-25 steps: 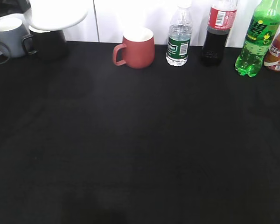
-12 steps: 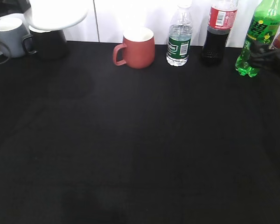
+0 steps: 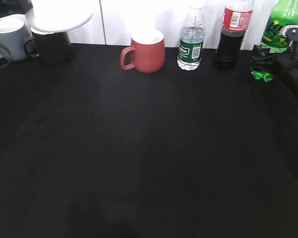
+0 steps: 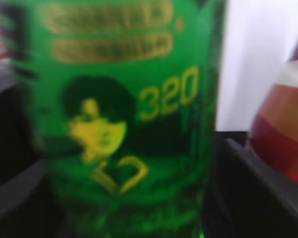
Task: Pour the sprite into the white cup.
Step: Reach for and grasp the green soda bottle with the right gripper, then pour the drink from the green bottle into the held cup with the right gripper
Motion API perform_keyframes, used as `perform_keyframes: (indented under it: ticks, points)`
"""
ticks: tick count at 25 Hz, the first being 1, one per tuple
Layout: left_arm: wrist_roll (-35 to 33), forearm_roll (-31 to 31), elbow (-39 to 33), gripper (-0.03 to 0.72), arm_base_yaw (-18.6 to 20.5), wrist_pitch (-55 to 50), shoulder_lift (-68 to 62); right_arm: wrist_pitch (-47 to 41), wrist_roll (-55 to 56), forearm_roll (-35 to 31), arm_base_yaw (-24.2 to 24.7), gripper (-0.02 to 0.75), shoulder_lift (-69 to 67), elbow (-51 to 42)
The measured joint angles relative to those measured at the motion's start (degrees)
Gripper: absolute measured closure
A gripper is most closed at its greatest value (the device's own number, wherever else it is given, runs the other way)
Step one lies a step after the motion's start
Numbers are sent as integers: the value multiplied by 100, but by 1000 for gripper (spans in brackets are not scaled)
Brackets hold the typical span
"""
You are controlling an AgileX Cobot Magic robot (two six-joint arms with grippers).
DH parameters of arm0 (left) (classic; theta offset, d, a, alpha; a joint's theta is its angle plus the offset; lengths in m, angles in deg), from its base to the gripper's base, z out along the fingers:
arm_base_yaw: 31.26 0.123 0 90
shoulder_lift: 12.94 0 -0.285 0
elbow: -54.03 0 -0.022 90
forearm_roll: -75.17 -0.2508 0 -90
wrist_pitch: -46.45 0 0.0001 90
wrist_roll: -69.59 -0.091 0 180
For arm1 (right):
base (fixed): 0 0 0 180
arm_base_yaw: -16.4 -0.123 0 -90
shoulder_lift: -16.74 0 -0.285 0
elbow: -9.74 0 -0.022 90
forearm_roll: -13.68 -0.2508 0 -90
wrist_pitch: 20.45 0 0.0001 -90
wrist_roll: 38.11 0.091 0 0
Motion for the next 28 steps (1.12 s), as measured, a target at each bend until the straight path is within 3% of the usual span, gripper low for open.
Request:
perform_keyframes:
  ticks: [4, 10, 16, 20, 24, 26, 28]
  points:
    - [0, 0, 0, 652, 0, 0, 0, -61, 0, 0, 0, 84, -381, 409]
    - [0, -144, 0, 652, 0, 0, 0, -56, -44, 44, 0, 277, -443, 546]
    - [0, -304, 0, 652, 0, -5, 0, 833, -224, 61, 0, 293, -392, 51]
    - [71, -439, 0, 652, 0, -5, 0, 905, -224, 467, 0, 307, 464, -691]
    - [526, -1423, 0, 652, -21, -5, 0, 990, -224, 864, 0, 308, 1884, -1713]
    - [583, -1661, 0, 652, -204, 5, -91, 931, -185, 1510, -34, 308, 2613, -2096]
    - [584, -1842, 0, 652, -563, 43, -341, 287, -151, 1701, -370, 308, 3298, -2235]
